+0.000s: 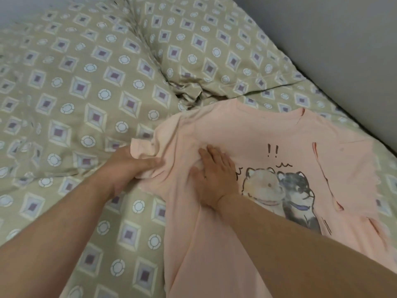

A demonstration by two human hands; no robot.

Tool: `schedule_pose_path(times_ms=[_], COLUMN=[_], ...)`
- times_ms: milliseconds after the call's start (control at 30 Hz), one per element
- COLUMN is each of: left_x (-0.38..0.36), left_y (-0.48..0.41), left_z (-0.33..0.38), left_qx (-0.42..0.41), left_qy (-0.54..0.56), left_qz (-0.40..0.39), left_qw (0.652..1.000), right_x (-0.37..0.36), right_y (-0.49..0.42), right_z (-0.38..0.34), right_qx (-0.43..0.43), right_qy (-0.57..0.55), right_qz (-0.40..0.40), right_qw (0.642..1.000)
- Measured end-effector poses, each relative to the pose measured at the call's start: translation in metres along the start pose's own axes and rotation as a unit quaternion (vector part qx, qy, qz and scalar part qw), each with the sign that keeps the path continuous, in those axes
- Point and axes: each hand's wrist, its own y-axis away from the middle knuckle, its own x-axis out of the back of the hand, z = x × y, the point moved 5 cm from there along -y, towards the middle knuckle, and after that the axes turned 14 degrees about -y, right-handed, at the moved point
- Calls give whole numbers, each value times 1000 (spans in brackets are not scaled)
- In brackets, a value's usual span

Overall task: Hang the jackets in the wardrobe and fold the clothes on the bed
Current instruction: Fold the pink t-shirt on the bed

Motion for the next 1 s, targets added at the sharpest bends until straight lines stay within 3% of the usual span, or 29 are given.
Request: schedule_pose_path(times_ms=[100, 167, 267, 367, 433, 467, 533, 567, 600, 667, 733, 800, 867, 900, 1000], left_x=[-5, -1, 15, -2, -40, -63, -113, -131, -139, -129, -121, -140, -160, -164, -162], left_y=[3, 5, 15, 28, 27, 23, 16, 16, 17, 23, 37, 41, 33, 28, 17], left_z=[3, 6, 21, 60, 87, 96, 113, 118, 119, 114, 100, 69, 26, 9, -7], left_qx=[44, 71, 56, -5, -32, -26, -6, -17, -41, -119, -217, -281, -256, -230, -168], left_qy=[102, 185, 77, -64, -114, -83, 52, 99, 111, 11, -218, -452, -634, -681, -679], left_qz=[43, 96, 261, 340, 333, 293, 118, 52, 42, 143, 227, 137, 18, 5, 64], left_qw=[993, 975, 961, 938, 936, 952, 992, 994, 992, 982, 924, 835, 730, 695, 712], right_x=[20, 46, 73, 86, 91, 93, 96, 99, 102, 107, 108, 102, 92, 85, 72], right_y=[5, 23, 65, 107, 132, 144, 163, 171, 179, 191, 198, 202, 206, 208, 211], right_z=[-6, -8, -4, 16, 35, 45, 65, 73, 80, 94, 105, 113, 121, 124, 134], right_qx=[8, 25, 45, 43, 37, 25, 3, 0, -2, -2, -8, -15, -17, -24, -47], right_qy=[-46, -132, -166, -191, -186, -185, -176, -170, -165, -151, -113, -48, 27, 54, 89], right_qz=[-51, 21, 111, 157, 171, 169, 168, 169, 170, 177, 177, 153, 129, 117, 97], right_qw=[998, 991, 979, 968, 967, 968, 970, 971, 972, 972, 978, 987, 991, 991, 990])
